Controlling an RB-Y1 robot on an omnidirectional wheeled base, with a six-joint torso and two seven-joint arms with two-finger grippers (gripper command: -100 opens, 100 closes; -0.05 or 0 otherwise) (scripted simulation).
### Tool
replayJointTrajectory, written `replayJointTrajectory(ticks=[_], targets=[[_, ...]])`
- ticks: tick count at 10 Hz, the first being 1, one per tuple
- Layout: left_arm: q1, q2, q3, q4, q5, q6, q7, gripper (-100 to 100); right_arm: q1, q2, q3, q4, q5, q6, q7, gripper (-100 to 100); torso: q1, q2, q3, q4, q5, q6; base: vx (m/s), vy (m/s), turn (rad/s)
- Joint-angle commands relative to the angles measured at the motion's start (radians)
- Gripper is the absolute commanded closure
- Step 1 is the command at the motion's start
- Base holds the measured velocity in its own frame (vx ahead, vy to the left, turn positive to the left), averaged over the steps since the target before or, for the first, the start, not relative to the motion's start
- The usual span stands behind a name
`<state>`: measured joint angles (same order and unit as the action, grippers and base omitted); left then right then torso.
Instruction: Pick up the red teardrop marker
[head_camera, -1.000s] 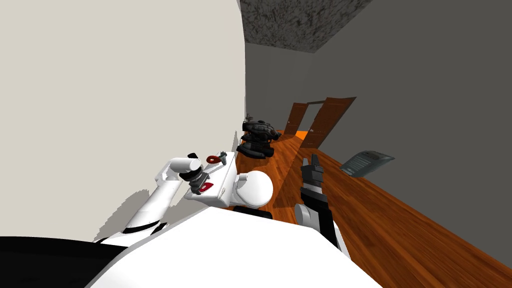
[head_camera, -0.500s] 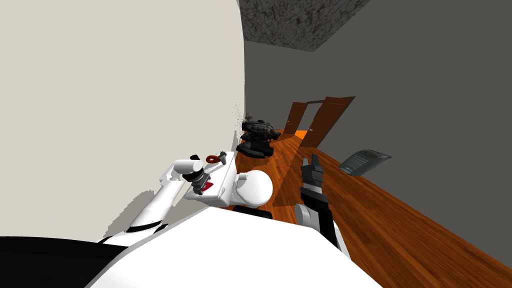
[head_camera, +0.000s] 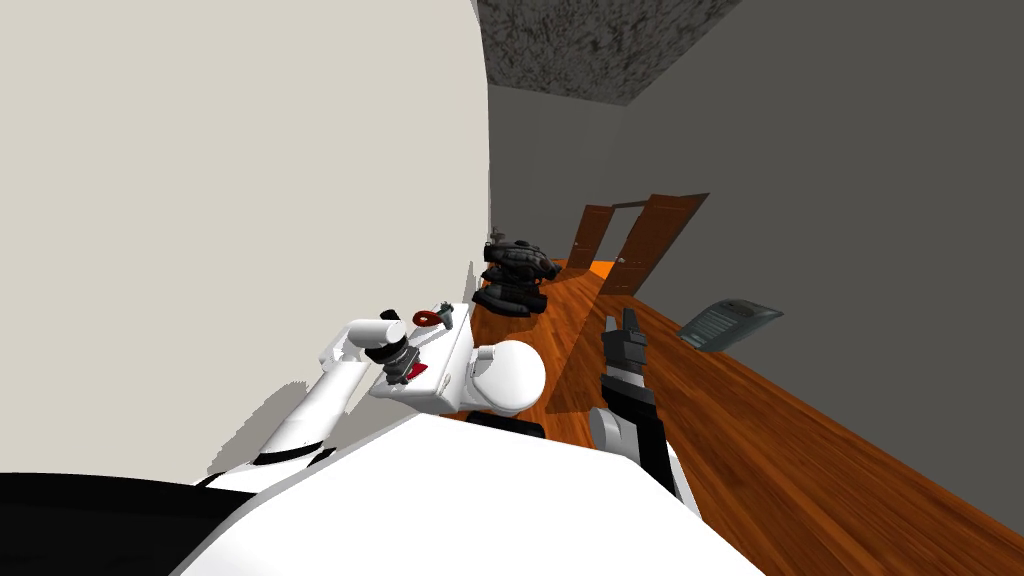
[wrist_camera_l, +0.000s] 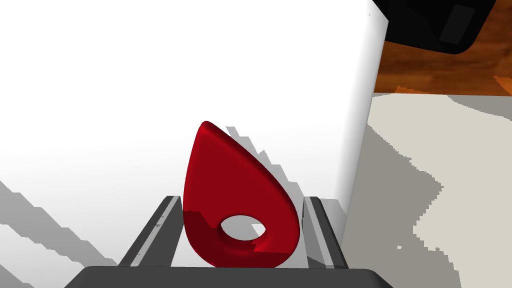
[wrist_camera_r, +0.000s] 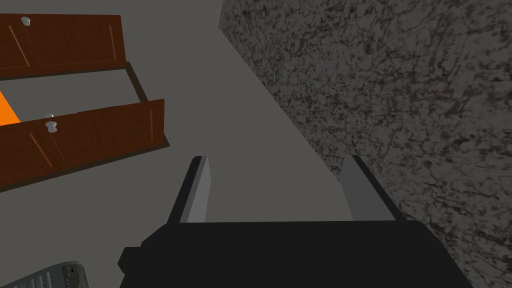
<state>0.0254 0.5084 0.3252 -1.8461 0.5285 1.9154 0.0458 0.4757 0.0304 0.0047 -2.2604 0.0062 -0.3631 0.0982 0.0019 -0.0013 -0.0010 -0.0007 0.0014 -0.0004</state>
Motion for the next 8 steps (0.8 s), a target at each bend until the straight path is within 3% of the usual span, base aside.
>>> replayJointTrajectory(ticks=[1, 2, 3, 6, 7, 8], targets=[[0.000, 0.000, 0.000, 0.000, 0.000, 0.000, 0.000, 100, 0.000, 0.000, 0.000, 0.000, 0.000, 0.000, 0.000, 0, 0.000, 0.000, 0.000, 0.000, 0.000, 0.000, 0.000, 0.000, 0.000], [0.000, 0.000, 0.000, 0.000, 0.000, 0.000, 0.000, 0, 0.000, 0.000, 0.000, 0.000, 0.000, 0.000, 0.000, 0, 0.000, 0.000, 0.000, 0.000, 0.000, 0.000, 0.000, 0.000, 0.000], [0.004, 0.002, 0.009, -0.029, 0.009, 0.025, 0.005, 100, 0.000, 0.000, 0.000, 0.000, 0.000, 0.000, 0.000, 0, 0.000, 0.000, 0.000, 0.000, 0.000, 0.000, 0.013, 0.000, 0.025], [0.003, 0.012, 0.027, -0.075, 0.028, 0.078, 0.015, 100, 0.000, 0.000, 0.000, 0.000, 0.000, 0.000, 0.000, 0, 0.000, -0.001, -0.001, 0.000, 0.000, 0.000, 0.026, 0.000, 0.021], [0.003, 0.011, 0.024, -0.067, 0.025, 0.067, 0.013, 100, 0.000, 0.000, 0.000, 0.000, 0.000, 0.000, 0.000, 0, 0.000, -0.001, -0.001, 0.000, 0.000, 0.000, 0.009, 0.001, 0.003], [0.002, 0.011, 0.025, -0.069, 0.026, 0.070, 0.014, 0, 0.000, 0.000, 0.000, 0.000, 0.000, 0.000, 0.000, 0, 0.000, -0.001, -0.001, 0.000, 0.000, 0.000, 0.000, 0.000, 0.000]])
